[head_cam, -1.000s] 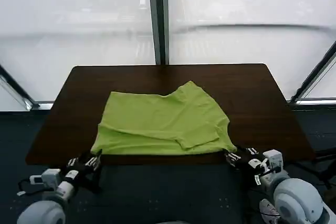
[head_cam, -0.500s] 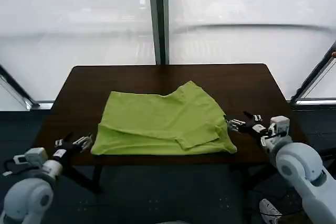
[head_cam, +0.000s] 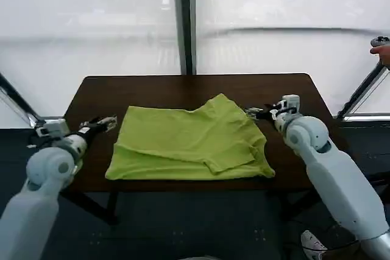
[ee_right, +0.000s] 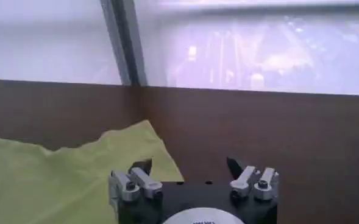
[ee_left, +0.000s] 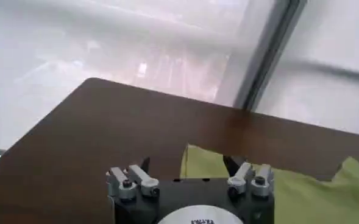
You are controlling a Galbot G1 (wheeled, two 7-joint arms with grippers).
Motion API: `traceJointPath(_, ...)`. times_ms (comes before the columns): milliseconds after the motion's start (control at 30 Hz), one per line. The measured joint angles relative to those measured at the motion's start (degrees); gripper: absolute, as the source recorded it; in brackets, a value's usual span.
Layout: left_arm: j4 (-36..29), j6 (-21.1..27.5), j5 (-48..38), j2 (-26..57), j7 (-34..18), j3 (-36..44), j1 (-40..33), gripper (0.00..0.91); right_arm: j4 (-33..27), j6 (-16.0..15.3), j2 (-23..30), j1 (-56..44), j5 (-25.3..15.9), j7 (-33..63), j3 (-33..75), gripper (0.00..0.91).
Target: Fold and organize the clothes.
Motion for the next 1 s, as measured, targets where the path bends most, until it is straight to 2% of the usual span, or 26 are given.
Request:
traceJointPath(167,4.57,-0.62,2.11,-0.94,1.02,0.87,-1.85,0.878,-1.76,0.56,0.91,0.27,-0.87,-0.99,-0.06,0.878)
traceJointPath(200,5.06,-0.71,2.33,-1.05,1.05,0.92,-1.91,0.878,-1.86,0.57,0.98,0.27,-0.93,-1.19,-0.11,0.829)
traceJointPath(233,5.44,-0.79,2.6,-1.21,1.05,0.95,-1.92,0.79,-1.86,0.57,0.99,0.27,-1.0,-1.4,-0.19,0.819)
traceJointPath(267,5.65,-0.85,2.82,-1.39,1.1,1.02,-1.88,0.77,-1.86,0.57,0.99,0.23,-1.01,-1.53,-0.29,0.819)
traceJointPath(300,5.74,-0.86,2.92,-1.52,1.14,1.08,-1.85,0.741,-1.84,0.57,0.99,0.18,-1.01,-1.61,-0.37,0.78)
traceJointPath(400,5.93,-0.9,3.24,-2.01,1.14,1.13,-1.81,0.712,-1.85,0.66,0.99,0.14,-1.26,-2.0,-0.73,0.761)
traceJointPath(467,5.94,-0.91,3.34,-2.21,1.12,1.15,-1.8,0.692,-2.0,0.74,1.02,0.18,-1.44,-2.23,-1.01,0.702)
traceJointPath(500,5.95,-0.91,3.36,-2.25,1.13,1.16,-1.79,0.683,-2.02,0.75,1.04,0.19,-1.48,-2.29,-1.12,0.702)
traceJointPath(600,6.22,-0.98,3.55,-2.29,1.14,1.18,-1.73,0.634,-2.04,0.8,1.06,0.23,-1.52,-2.35,-1.31,0.556)
traceJointPath(633,6.31,-1.07,3.69,-2.31,1.17,1.18,-1.67,0.546,-2.05,0.82,1.06,0.23,-1.53,-2.35,-1.33,0.4)
traceJointPath(667,6.34,-1.15,3.88,-2.36,1.24,1.18,-1.55,0.507,-2.05,0.84,1.06,0.23,-1.6,-2.35,-1.42,0.351)
traceJointPath(700,6.35,-1.24,4.07,-2.41,1.28,1.18,-1.44,0.39,-2.04,0.85,1.06,0.23,-1.64,-2.36,-1.49,0.107)
traceJointPath(733,6.36,-1.33,4.19,-2.47,1.3,1.17,-1.32,0.371,-2.03,0.84,1.06,0.23,-1.66,-2.36,-1.55,0.068)
traceJointPath(800,6.31,-1.38,4.37,-2.59,1.33,1.17,-1.12,0.273,-1.95,0.83,1.06,0.18,-1.7,-2.35,-1.69,0.049)
traceJointPath(833,6.25,-1.38,4.41,-2.63,1.34,1.16,-1.08,0.176,-1.88,0.82,1.06,0.14,-1.71,-2.34,-1.74,0.0)
traceJointPath(1000,6.02,-1.26,4.45,-2.73,1.33,1.17,-0.96,0.117,-1.59,0.97,0.94,0.0,-1.72,-2.27,-1.78,0.0)
